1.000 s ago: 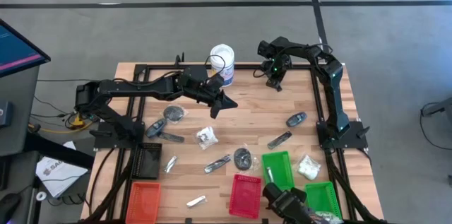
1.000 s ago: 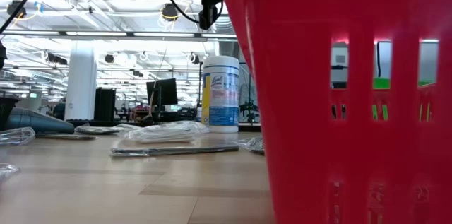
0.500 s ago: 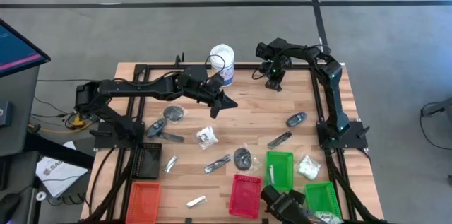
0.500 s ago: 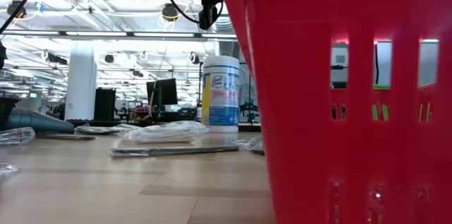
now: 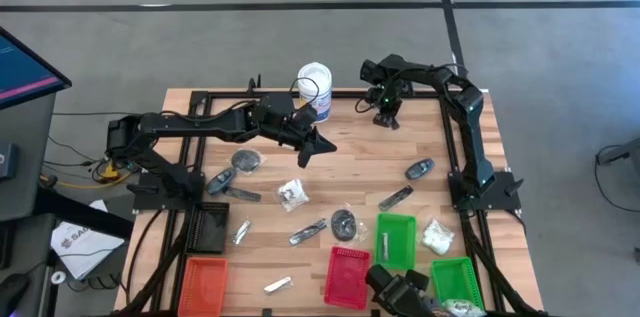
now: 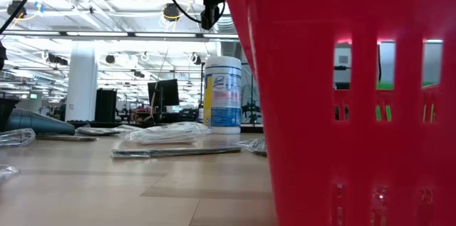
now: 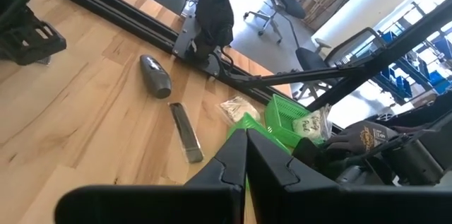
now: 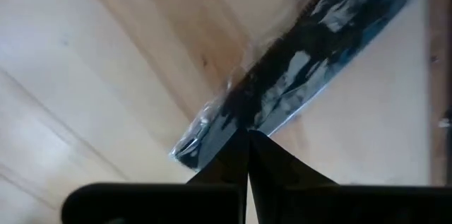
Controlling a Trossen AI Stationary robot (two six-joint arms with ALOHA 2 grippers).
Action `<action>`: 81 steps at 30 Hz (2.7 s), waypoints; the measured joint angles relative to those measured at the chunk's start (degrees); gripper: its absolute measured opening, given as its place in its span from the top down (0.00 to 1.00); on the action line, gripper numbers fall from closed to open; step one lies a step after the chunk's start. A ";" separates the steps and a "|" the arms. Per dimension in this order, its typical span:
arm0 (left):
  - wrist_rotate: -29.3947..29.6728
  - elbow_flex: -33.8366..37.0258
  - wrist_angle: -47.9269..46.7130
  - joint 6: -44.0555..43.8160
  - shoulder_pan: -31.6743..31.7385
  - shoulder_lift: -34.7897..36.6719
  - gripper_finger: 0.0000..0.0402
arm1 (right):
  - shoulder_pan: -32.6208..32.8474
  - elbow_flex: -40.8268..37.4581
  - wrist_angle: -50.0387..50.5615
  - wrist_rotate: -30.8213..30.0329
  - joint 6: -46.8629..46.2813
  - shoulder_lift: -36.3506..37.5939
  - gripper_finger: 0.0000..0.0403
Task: Pick & Place Travel size toiletries
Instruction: Move the black comb to the center of the table
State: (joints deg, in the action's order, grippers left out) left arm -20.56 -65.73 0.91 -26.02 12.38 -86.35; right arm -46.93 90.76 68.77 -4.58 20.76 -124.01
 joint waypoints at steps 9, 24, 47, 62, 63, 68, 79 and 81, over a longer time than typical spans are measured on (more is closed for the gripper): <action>-0.04 0.00 -0.02 0.28 0.00 0.00 1.00 | 0.07 -2.09 0.53 0.46 0.78 0.11 1.00; -0.22 0.00 -0.02 0.70 0.00 0.00 1.00 | 1.09 -3.94 3.74 9.60 3.21 0.13 1.00; -0.48 0.05 0.14 1.09 -0.29 1.22 1.00 | 9.21 -4.27 4.30 13.49 0.73 0.02 1.00; 2.60 0.02 -0.02 2.03 -0.74 3.91 1.00 | 20.93 -8.74 2.82 18.13 -3.55 1.00 1.00; 2.79 0.02 0.00 1.93 -0.74 3.91 1.00 | 21.91 -8.77 1.68 18.74 -4.07 1.39 1.00; 4.20 0.02 -0.01 1.79 -1.20 3.91 1.00 | 26.71 -8.94 -5.68 20.24 -8.08 5.18 1.00; 4.59 0.02 0.04 1.35 -1.20 3.91 1.00 | 31.91 -12.11 -23.49 19.62 -18.15 17.92 1.00; 4.59 0.02 0.08 1.27 -1.18 3.91 1.00 | 30.80 -15.48 -27.28 18.95 -21.58 17.88 1.00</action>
State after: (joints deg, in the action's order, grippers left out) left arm -15.97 -65.71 0.99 -24.75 11.20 -82.43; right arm -16.13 75.28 41.49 14.37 -0.82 -106.12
